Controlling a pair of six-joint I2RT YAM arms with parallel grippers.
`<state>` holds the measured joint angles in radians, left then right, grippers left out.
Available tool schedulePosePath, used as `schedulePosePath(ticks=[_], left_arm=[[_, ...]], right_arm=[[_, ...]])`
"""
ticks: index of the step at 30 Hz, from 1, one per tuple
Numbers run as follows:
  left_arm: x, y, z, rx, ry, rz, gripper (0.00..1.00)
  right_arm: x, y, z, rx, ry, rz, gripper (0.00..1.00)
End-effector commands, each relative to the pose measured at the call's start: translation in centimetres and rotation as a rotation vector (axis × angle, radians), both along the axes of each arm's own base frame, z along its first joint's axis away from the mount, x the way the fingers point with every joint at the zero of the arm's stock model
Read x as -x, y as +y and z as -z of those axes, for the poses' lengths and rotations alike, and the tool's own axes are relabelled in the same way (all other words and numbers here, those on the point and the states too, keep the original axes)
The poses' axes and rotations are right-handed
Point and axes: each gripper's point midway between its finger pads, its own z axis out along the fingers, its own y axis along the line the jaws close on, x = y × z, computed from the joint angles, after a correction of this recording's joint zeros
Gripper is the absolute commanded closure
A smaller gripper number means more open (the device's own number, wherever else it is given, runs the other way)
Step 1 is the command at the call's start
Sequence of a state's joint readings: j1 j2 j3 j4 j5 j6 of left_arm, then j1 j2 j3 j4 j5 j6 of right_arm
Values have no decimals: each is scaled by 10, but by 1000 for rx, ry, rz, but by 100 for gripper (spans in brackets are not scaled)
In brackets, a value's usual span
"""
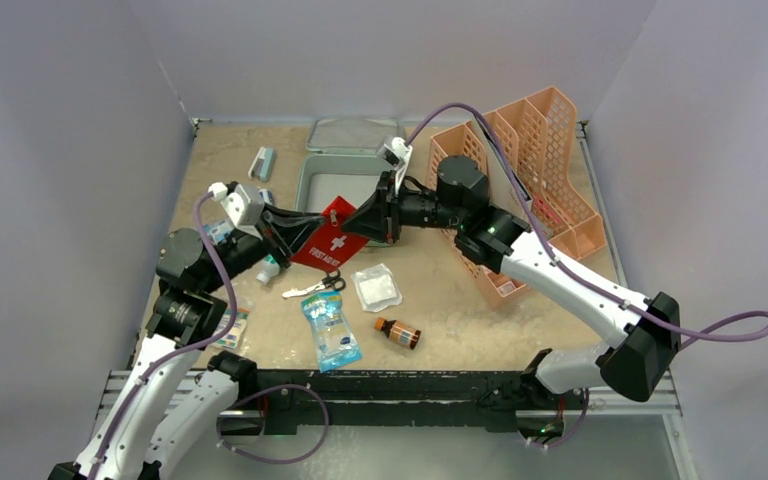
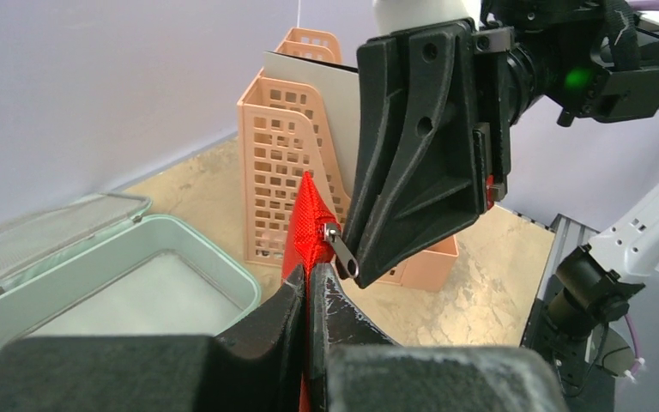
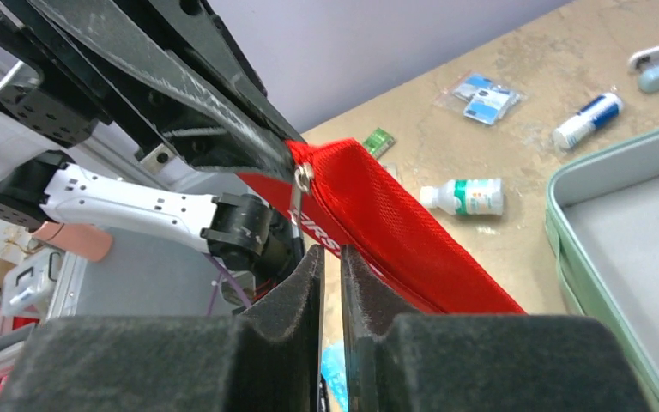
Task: Organize the medicine kit
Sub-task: Zip the medicine pouch.
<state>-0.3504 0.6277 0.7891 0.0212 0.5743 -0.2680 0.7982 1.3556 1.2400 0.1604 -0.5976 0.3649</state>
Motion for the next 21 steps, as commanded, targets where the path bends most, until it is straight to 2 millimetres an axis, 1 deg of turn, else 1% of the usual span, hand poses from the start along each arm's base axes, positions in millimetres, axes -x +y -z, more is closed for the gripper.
schedulePosePath(ticks=[1, 4, 8, 11, 14, 17, 21], left_arm=[[-2, 6, -33, 18, -120, -37, 100], [-4, 8, -34, 11, -131, -57, 100], [-7, 8, -38, 8, -138, -60, 100], [-7, 7, -41, 15, -153, -57, 100], [-8, 7, -44, 26, -149, -56, 100], [-7, 5, -48, 45, -135, -44, 100], [-8, 4, -49, 51, -97, -42, 100]], right_arm=[[-5, -19, -12, 7, 6, 84, 80], [-15, -30, -23, 7, -68, 172, 69], [-15, -37, -36, -6, -131, 194, 64], [-11, -34, -46, -26, -124, 168, 60], [0, -25, -58, -82, -79, 104, 50], [3, -18, -66, -121, -116, 123, 49], [-3, -15, -62, -30, -306, 227, 52]])
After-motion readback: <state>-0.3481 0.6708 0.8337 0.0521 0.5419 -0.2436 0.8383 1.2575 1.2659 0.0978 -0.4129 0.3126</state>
